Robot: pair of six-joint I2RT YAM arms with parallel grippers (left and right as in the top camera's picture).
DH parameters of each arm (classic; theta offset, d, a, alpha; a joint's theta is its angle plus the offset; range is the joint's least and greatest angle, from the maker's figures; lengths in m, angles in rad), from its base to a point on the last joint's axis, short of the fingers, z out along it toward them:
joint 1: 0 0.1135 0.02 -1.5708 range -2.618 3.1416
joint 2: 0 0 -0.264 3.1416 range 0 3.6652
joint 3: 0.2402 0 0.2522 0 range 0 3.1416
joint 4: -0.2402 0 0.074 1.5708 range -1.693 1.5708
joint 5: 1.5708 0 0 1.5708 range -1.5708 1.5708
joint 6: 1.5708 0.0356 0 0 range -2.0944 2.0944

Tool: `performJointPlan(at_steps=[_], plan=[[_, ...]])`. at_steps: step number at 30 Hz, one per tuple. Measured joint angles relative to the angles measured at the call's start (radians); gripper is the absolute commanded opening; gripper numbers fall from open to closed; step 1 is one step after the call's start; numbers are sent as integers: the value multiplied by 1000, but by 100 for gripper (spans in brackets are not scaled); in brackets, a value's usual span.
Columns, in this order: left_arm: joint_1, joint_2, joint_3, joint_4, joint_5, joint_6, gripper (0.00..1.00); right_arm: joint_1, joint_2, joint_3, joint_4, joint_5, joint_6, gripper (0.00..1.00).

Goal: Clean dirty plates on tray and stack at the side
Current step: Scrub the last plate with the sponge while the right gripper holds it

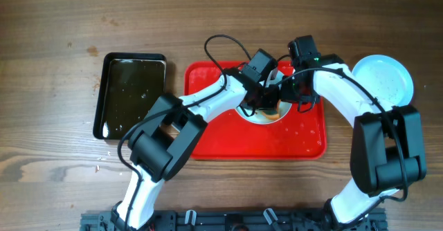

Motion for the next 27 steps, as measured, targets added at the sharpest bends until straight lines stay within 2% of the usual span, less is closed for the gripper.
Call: performJointPlan(at_steps=[2, 6, 9, 12, 15, 19, 21, 24, 27], plan=[[-1, -18, 18, -132, -100, -19, 4, 6, 0, 0, 2, -31, -3, 5], [27, -47, 24, -293, -319, -65, 4, 12, 0, 0, 3, -51, -3, 4], [62, -49, 26, -336, -451, -103, 4, 12, 0, 0, 3, -53, -3, 4], [77, -50, 24, -325, -486, -114, 4, 16, 0, 0, 4, -67, -3, 4], [99, -54, 10, -234, -409, -49, 4, 15, 0, 0, 4, -68, -3, 4], [109, -17, -2, 16, -83, 6, 4, 14, 0, 0, -1, -65, -3, 4], [83, 2, -8, 61, 39, 9, 4, 13, 0, 0, -2, -64, -3, 4], [30, 14, -18, 43, 164, 4, 4, 6, -4, 0, -11, -65, -10, 4], [18, 11, -3, -64, 151, -22, 4, 6, -5, 0, -11, -64, -11, 4]])
